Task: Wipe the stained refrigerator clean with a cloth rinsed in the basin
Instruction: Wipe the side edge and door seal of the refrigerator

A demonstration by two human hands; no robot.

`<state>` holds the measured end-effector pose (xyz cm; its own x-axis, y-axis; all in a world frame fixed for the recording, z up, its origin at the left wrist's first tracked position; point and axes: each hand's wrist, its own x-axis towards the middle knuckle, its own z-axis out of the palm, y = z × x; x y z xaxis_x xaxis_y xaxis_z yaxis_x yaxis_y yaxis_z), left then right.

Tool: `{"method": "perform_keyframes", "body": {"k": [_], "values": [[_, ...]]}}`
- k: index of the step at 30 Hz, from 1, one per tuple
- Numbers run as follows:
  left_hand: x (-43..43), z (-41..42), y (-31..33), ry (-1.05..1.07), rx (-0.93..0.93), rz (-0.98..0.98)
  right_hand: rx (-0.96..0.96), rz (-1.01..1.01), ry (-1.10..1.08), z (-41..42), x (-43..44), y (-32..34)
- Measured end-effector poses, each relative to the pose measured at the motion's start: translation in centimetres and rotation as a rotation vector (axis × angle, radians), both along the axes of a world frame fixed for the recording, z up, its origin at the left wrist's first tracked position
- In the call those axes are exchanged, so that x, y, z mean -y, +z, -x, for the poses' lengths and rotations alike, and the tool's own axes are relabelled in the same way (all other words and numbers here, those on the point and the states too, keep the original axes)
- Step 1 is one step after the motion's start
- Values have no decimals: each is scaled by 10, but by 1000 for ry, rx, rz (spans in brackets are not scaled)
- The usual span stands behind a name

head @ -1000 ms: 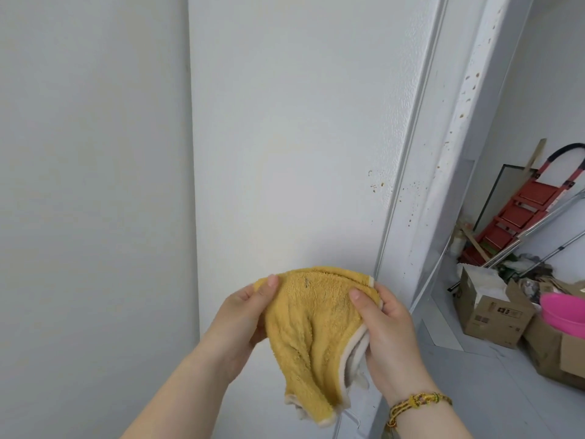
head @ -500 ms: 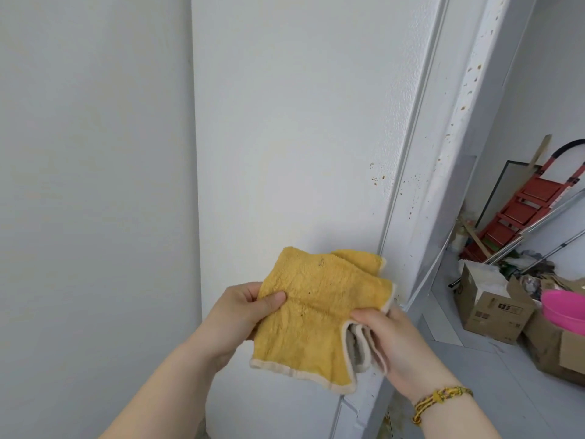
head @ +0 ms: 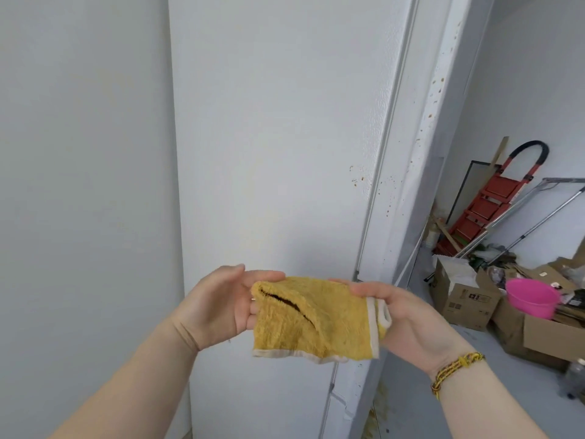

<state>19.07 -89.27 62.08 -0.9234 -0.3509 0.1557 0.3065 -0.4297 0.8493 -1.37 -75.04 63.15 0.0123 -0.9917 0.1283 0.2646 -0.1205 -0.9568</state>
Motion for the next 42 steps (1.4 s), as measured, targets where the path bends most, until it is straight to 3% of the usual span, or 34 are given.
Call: {"method": "perform_keyframes", "body": {"k": [3, 6, 11, 15, 18, 22, 25, 28, 30, 32, 39, 42], "values": [[-10, 8, 19, 308, 182, 365, -184, -85, -90, -9, -5, 15], [-16, 18, 37, 320, 169, 575, -613, -119, -224, -28, 2, 29], [-18, 29, 64, 398, 42, 667, -1019, 53, -490, -49, 1, 58], [-12, 52, 84, 477, -76, 664, -1179, 153, -683, -35, -4, 88], [-1, 70, 100, 626, -103, 750, -1283, 301, -807, -18, -4, 120], [20, 92, 129, 895, -131, 855, -1546, 749, -1157, 12, 10, 185], [32, 105, 151, 1056, -163, 955, -1652, 815, -1369, 28, 21, 233], [44, 120, 174, 1206, -197, 1105, -2014, 867, -1531, 34, 34, 260], [53, 129, 187, 1299, -213, 1242, -2303, 852, -1559, 37, 46, 261], [65, 138, 198, 1371, -256, 1346, -2456, 781, -1570, 37, 55, 255], [104, 162, 230, 1492, -442, 1553, -2469, 284, -1648, 44, 64, 212], [108, 170, 234, 1526, -311, 1667, -2491, 165, -1692, 43, 64, 230]]}}
